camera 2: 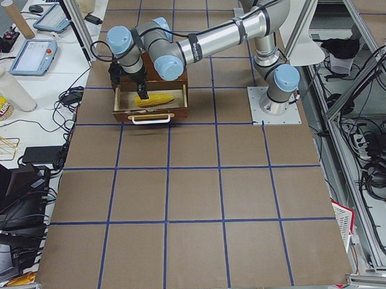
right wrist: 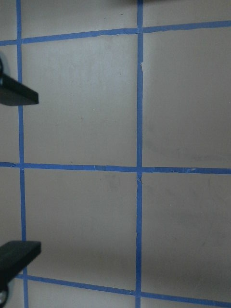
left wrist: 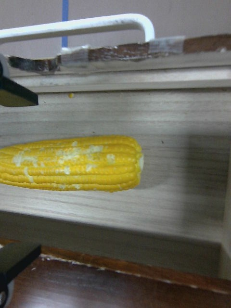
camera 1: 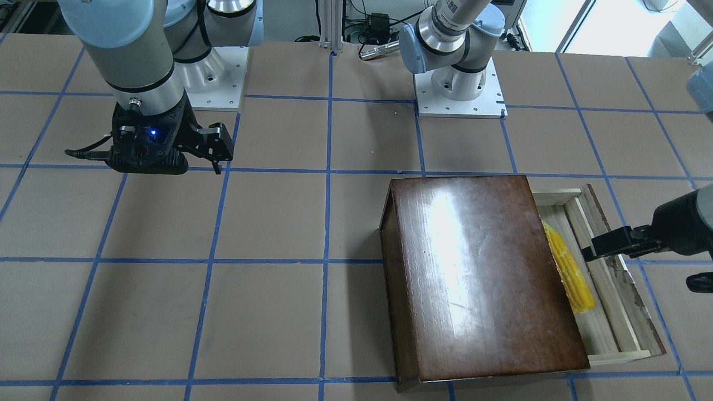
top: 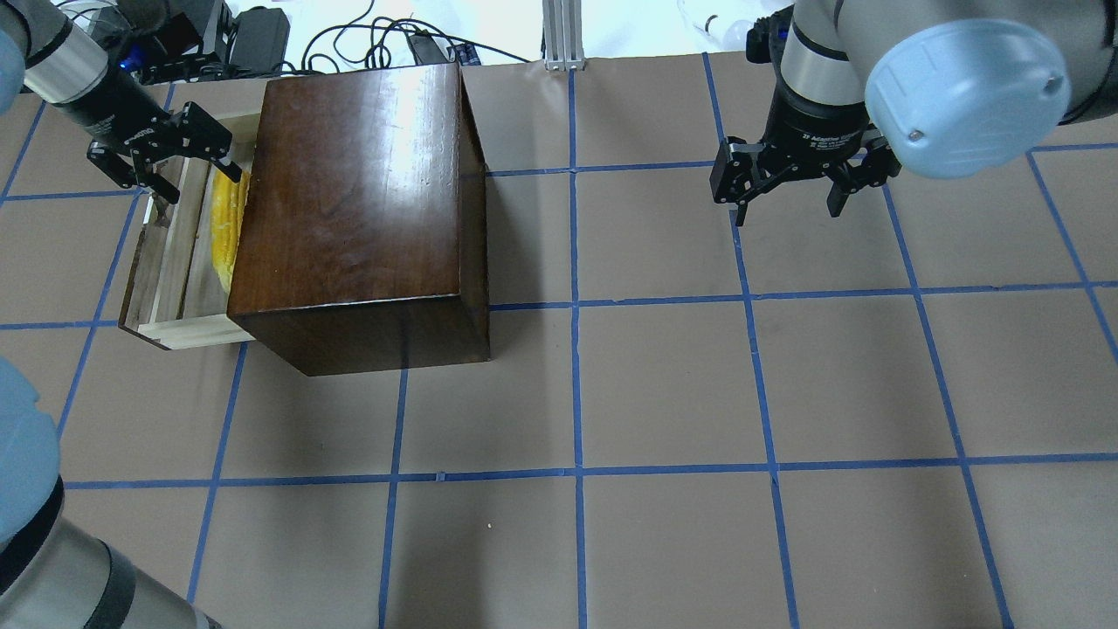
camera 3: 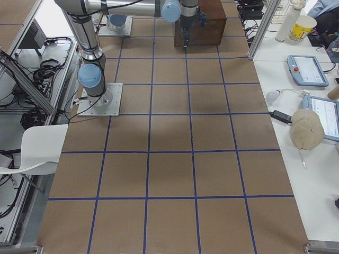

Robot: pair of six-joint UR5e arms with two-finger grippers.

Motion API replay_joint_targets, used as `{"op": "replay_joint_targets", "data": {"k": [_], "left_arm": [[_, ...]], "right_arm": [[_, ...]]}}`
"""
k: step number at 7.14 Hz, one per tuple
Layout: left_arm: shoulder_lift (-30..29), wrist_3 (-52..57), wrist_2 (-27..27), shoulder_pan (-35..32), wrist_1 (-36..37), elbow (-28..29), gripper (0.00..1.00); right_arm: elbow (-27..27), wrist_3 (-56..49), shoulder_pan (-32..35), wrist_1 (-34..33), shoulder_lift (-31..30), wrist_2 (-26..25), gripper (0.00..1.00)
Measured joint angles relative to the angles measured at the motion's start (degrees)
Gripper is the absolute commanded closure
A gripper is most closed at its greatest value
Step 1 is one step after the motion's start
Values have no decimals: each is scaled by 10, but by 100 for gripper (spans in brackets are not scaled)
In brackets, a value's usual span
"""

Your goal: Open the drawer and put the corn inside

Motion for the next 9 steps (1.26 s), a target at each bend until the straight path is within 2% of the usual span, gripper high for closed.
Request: {"op": "replay_joint_targets", "data": {"k": [1, 3, 6, 9], "left_arm": [[11, -8, 14, -17, -25, 23, 0], [46, -40, 51, -75, -41, 31, 0], [80, -110, 65, -156, -39, 7, 0], [99, -132, 58, -184, -37, -21, 0]], "right_arm": [[0, 0, 0, 0, 0, 0, 0], [0, 0, 0, 0, 0, 0, 0], [0, 0, 0, 0, 0, 1, 0], [0, 0, 0, 0, 0, 1, 0]]}}
